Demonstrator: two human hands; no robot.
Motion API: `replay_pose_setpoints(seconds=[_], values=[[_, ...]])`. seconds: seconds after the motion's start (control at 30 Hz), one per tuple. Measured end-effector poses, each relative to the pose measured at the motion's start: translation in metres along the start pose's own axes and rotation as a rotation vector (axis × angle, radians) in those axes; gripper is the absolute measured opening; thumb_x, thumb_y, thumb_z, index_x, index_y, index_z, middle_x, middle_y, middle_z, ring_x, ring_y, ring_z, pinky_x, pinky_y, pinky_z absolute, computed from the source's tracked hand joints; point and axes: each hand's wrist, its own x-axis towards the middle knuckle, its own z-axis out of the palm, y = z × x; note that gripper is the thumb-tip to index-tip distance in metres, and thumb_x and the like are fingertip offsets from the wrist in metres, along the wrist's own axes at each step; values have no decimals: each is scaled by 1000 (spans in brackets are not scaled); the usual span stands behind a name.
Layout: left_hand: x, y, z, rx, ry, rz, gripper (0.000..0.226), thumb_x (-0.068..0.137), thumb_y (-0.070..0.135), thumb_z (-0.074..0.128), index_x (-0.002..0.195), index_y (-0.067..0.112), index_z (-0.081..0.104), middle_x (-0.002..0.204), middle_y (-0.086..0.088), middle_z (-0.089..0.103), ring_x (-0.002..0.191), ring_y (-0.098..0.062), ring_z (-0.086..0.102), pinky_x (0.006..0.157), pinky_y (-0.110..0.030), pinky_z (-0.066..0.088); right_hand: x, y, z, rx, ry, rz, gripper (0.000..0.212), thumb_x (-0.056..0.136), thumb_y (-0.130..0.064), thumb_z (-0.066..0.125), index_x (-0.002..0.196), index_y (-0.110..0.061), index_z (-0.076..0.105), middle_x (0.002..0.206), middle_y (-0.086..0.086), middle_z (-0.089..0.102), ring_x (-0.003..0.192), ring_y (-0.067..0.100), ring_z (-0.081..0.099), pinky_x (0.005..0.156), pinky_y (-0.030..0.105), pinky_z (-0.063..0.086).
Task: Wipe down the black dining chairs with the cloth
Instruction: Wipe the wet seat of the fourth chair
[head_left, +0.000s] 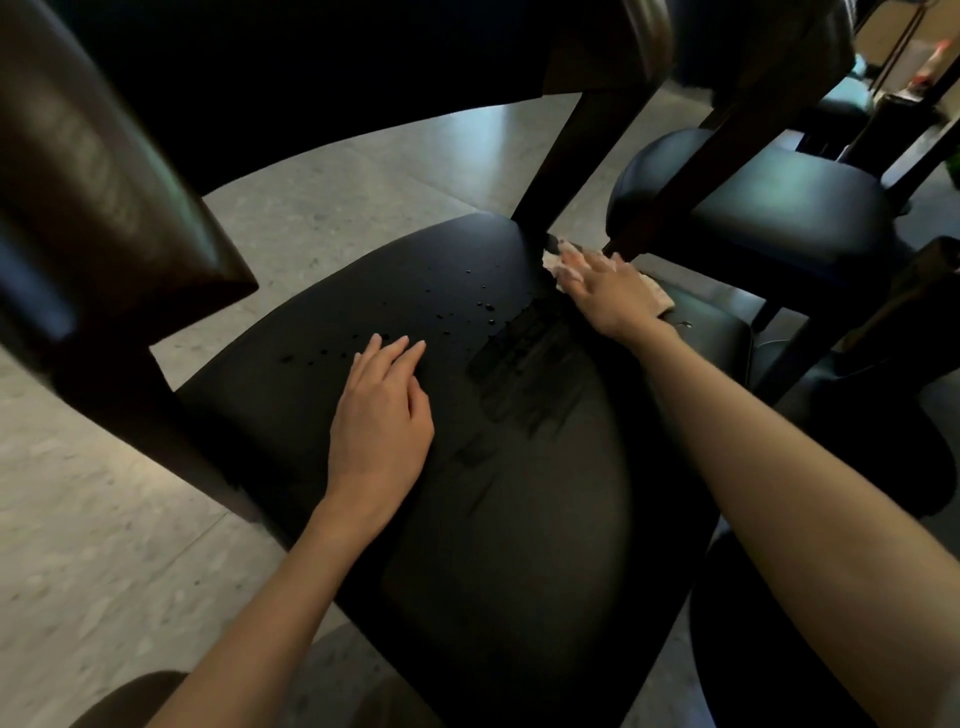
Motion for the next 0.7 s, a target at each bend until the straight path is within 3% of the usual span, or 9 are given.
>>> replay_pose_setpoints(seconds=[0.1,0.17,0.3,0.4,0.43,0.5,0.57,0.63,0.7], values=[[2,1,1,-5,5,-9,43,101,15,39,144,18,41,152,3,37,145,-9,18,115,-21,5,-4,-7,-2,47,130,21,41,102,-39,36,131,-14,51,126,17,57,116,36,51,94,43,38],[3,1,1,-11,1,-11,44,101,15,40,145,18,41,152,3,37,145,-9,18,116,-21,6,-20,-17,-4,134,88,-67,34,101,-31,41,123,-11,57,117,15,58,110,33,54,91,39,38],[2,1,0,-22,-1,-27,45,101,12,39,145,17,39,152,2,36,146,-10,17,117,-23,7,-109,-72,-16,300,29,-420,40,99,-20,44,138,-18,52,126,10,58,116,24,53,97,31,36],[2,1,-1,-35,-5,-23,47,100,10,40,146,16,38,153,0,36,146,-11,17,120,-29,13,-163,-103,-31,320,-36,-524,43,102,-22,40,144,-23,44,139,9,54,129,22,48,109,35,35],[2,1,-1,-33,-5,-23,47,100,9,40,146,15,37,153,0,35,146,-11,17,120,-30,15,-166,-103,-37,311,-44,-538,39,102,-25,39,141,-24,49,134,7,58,124,19,53,106,38,40],[1,1,-1,-35,-6,-21,47,100,10,40,147,15,36,153,0,35,146,-11,16,120,-31,15,-154,-96,-54,403,-1,-440,34,103,-29,39,128,-21,61,101,-2,69,83,1,65,78,31,53],[0,2,-2,-45,-8,-24,47,101,13,40,147,16,35,153,2,34,146,-9,15,120,-28,13,-127,-83,-75,469,184,-273,30,103,-29,42,119,-18,65,72,-8,60,53,-3,54,52,18,38],[1,2,-2,-48,-16,-15,46,101,17,41,147,17,36,153,2,34,146,-9,15,119,-27,13,-93,-68,-90,333,319,-139,31,103,-28,42,107,-10,66,64,-4,50,50,9,44,48,17,30],[1,3,-1,-42,-29,-7,47,101,20,42,147,17,36,154,2,34,146,-9,15,119,-28,13,-55,-50,-86,226,277,-73,35,104,-33,38,105,-10,64,78,6,58,63,22,48,55,31,31]])
